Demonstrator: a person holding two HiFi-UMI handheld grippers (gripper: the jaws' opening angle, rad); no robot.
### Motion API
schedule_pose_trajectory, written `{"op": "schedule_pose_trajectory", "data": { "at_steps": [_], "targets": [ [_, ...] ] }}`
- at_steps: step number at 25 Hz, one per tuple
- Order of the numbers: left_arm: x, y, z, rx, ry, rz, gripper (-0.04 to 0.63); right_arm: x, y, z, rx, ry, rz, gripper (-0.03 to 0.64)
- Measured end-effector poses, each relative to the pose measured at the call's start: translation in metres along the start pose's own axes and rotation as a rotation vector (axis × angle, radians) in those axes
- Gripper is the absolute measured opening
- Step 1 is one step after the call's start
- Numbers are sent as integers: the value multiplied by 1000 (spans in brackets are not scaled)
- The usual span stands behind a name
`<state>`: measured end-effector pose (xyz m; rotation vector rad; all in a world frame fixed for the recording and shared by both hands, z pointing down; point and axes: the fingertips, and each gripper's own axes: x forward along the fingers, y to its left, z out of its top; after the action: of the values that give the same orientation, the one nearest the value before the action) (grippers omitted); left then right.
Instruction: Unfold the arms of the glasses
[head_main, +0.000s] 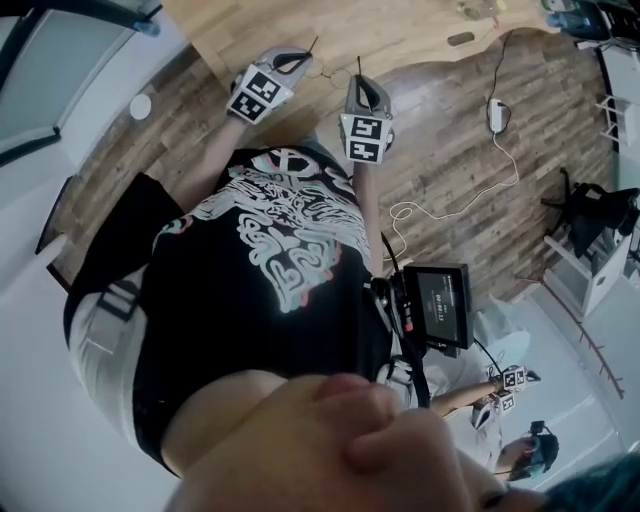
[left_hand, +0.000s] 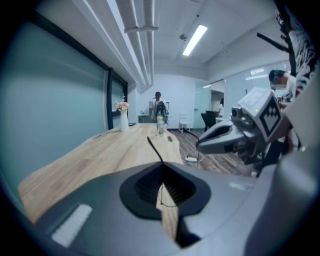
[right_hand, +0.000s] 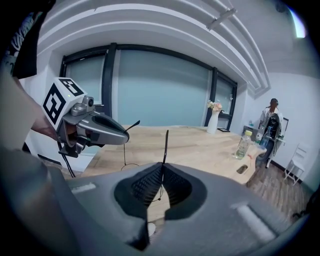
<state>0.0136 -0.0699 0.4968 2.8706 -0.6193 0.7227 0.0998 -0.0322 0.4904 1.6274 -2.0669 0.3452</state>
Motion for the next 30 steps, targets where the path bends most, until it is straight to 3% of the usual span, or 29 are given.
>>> {"op": "schedule_pose_trajectory", "data": {
  "at_steps": [6, 13, 18, 26, 30],
  "targets": [
    [6, -3, 4, 64, 18, -27, -9, 0, -4, -3, 28, -4, -20, 3],
    [4, -4, 2, 62, 28, -49, -9, -2, -1, -2, 33, -5, -29, 3],
    [5, -6, 5, 170, 39, -60, -9, -1, 4, -1, 36, -4, -36, 3],
    [-3, -2, 7, 132, 20, -67, -9, -6, 8, 4, -3, 7, -68, 3],
    [-6, -10, 7, 153, 21, -72, -9, -11, 9, 4, -16, 13, -86, 3]
  ]
}}
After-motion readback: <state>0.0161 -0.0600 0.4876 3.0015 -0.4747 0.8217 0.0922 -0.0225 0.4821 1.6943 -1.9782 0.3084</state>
